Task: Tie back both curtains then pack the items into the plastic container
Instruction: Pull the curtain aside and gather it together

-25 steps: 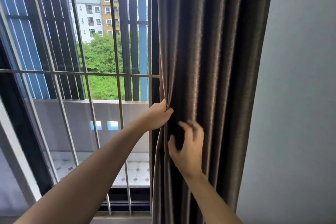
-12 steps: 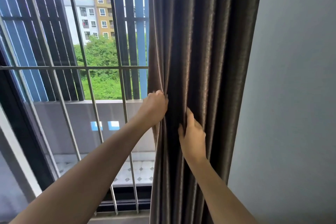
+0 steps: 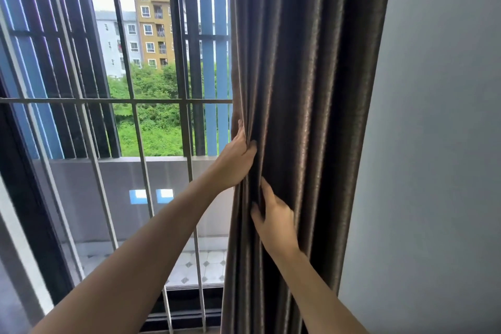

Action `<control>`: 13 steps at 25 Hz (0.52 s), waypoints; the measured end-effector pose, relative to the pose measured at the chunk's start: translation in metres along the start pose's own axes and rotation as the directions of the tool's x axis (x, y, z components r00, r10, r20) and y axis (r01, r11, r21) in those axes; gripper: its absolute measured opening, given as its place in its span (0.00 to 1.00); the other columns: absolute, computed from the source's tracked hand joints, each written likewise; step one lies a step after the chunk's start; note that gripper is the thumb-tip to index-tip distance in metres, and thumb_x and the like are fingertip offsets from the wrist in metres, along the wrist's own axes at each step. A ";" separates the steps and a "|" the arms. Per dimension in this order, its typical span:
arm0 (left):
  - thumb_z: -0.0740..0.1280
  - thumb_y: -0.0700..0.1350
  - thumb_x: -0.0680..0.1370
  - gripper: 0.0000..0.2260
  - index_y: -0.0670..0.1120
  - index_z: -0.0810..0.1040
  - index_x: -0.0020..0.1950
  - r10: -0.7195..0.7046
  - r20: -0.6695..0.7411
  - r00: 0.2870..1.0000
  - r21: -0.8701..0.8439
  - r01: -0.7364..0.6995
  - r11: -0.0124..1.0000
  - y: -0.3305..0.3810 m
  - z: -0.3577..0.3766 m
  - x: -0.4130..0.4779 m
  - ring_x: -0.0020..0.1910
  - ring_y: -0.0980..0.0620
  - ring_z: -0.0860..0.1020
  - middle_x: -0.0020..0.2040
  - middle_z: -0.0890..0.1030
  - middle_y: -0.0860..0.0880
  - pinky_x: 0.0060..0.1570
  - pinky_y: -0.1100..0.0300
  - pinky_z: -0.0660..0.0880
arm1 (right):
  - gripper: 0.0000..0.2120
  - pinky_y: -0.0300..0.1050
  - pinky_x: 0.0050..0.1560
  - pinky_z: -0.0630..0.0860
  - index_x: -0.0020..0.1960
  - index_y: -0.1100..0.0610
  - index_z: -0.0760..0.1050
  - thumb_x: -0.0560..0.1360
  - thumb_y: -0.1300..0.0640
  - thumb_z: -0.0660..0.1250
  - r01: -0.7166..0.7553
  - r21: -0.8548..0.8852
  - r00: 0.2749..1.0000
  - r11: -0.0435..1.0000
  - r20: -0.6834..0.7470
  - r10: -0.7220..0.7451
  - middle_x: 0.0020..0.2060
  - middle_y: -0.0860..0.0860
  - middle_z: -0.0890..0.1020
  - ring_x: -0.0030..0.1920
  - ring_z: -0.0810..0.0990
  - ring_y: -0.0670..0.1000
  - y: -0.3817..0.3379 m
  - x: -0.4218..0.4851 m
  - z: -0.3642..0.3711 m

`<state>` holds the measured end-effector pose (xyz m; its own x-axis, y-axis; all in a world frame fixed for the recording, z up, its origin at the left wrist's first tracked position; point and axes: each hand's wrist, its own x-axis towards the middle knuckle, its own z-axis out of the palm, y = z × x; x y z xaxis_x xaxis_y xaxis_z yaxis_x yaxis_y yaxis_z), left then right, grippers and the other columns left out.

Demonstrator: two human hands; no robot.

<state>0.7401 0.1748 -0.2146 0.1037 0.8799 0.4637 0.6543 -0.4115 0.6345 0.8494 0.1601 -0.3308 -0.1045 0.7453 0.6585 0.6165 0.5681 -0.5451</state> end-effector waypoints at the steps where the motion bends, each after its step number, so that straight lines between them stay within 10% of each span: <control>1: 0.51 0.43 0.82 0.20 0.42 0.58 0.74 0.002 -0.005 1.000 -0.008 -0.002 1.000 0.001 0.000 0.000 0.68 0.43 0.68 0.71 0.67 0.40 0.69 0.49 0.64 | 0.29 0.43 0.58 0.75 0.74 0.52 0.59 0.76 0.61 0.63 0.006 0.011 1.000 1.000 0.006 -0.006 0.57 0.52 0.81 0.56 0.80 0.52 -0.001 -0.001 0.000; 11: 0.56 0.62 0.73 0.34 0.48 0.54 0.76 0.082 0.107 0.991 0.065 -0.089 0.994 0.000 0.011 0.006 0.73 0.44 0.61 0.75 0.60 0.43 0.72 0.46 0.61 | 0.30 0.45 0.58 0.76 0.73 0.52 0.61 0.72 0.58 0.65 -0.024 0.090 0.982 0.996 0.187 0.007 0.55 0.50 0.81 0.53 0.79 0.49 0.003 -0.006 -0.009; 13: 0.57 0.55 0.74 0.33 0.44 0.52 0.76 0.078 0.091 0.993 0.157 -0.092 0.983 -0.001 0.010 0.009 0.73 0.43 0.61 0.75 0.59 0.42 0.71 0.47 0.62 | 0.26 0.46 0.61 0.73 0.68 0.55 0.68 0.71 0.56 0.66 0.087 0.001 0.996 0.996 0.028 -0.087 0.58 0.51 0.79 0.57 0.76 0.50 0.002 -0.004 -0.020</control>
<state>0.7475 0.1851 -0.2175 0.2227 0.8630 0.4535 0.7514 -0.4483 0.4842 0.8668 0.1506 -0.3239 -0.1796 0.7024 0.6887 0.6044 0.6312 -0.4861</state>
